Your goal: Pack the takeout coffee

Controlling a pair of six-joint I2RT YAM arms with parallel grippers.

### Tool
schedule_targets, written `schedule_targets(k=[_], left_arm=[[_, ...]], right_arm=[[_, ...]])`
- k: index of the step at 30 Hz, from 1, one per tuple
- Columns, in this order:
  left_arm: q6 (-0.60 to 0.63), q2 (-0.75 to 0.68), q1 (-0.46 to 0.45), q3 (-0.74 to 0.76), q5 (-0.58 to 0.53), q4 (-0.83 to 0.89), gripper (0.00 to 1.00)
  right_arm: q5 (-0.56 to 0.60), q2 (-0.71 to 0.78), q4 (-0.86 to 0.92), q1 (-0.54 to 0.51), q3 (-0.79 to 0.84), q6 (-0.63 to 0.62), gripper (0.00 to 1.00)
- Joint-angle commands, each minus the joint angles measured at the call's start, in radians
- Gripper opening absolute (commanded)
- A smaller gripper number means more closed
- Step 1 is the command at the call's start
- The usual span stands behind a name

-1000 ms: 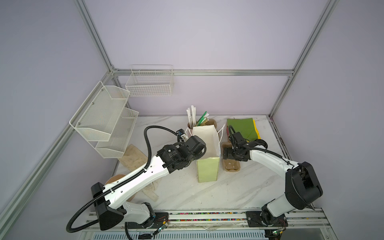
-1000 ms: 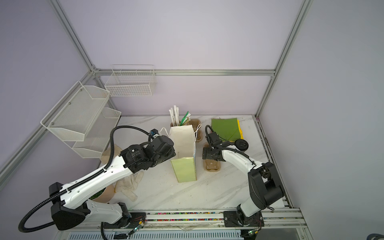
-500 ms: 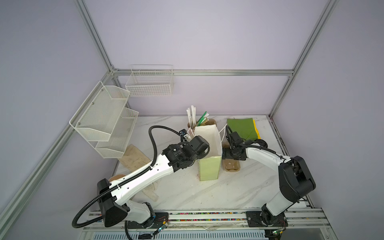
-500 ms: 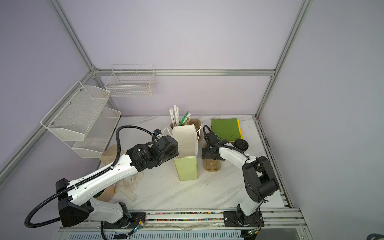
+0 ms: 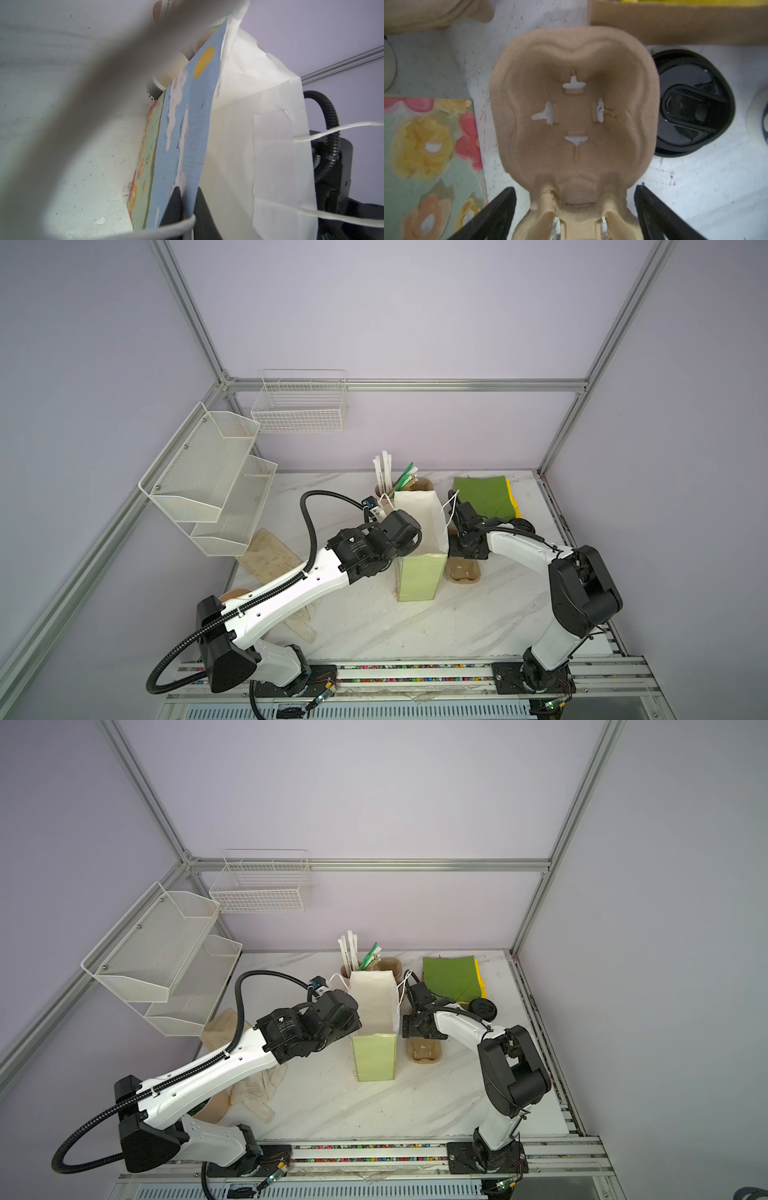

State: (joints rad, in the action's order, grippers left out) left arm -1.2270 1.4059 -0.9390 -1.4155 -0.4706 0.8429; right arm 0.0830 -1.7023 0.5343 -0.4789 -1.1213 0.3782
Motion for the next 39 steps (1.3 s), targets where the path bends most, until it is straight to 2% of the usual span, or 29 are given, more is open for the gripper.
schedule_targets(k=[1, 9, 18, 28, 32, 39], left_arm=[[0.024, -0.006, -0.002, 0.004, -0.006, -0.049, 0.16], [0.069, -0.028, -0.003, 0.009, -0.015, -0.086, 0.25], [0.186, -0.112, -0.003, 0.04, -0.077, -0.126, 0.37], [0.463, -0.189, -0.003, 0.043, -0.137, -0.176, 0.67], [0.521, -0.22, -0.003, 0.054, -0.169, -0.171, 0.69], [0.544, -0.312, -0.003, 0.142, -0.174, -0.184, 0.72]], right_arm=[[0.006, -0.011, 0.024, -0.003, -0.019, -0.009, 0.92], [0.014, -0.016, 0.03, -0.004, -0.028, -0.012, 0.92], [-0.001, -0.033, 0.042, -0.001, -0.033, -0.007, 0.88], [-0.026, -0.074, 0.081, 0.001, -0.065, 0.004, 0.88], [-0.021, -0.093, 0.097, 0.0, -0.079, 0.009, 0.88], [-0.008, -0.1, 0.111, 0.001, -0.091, 0.012, 0.85]])
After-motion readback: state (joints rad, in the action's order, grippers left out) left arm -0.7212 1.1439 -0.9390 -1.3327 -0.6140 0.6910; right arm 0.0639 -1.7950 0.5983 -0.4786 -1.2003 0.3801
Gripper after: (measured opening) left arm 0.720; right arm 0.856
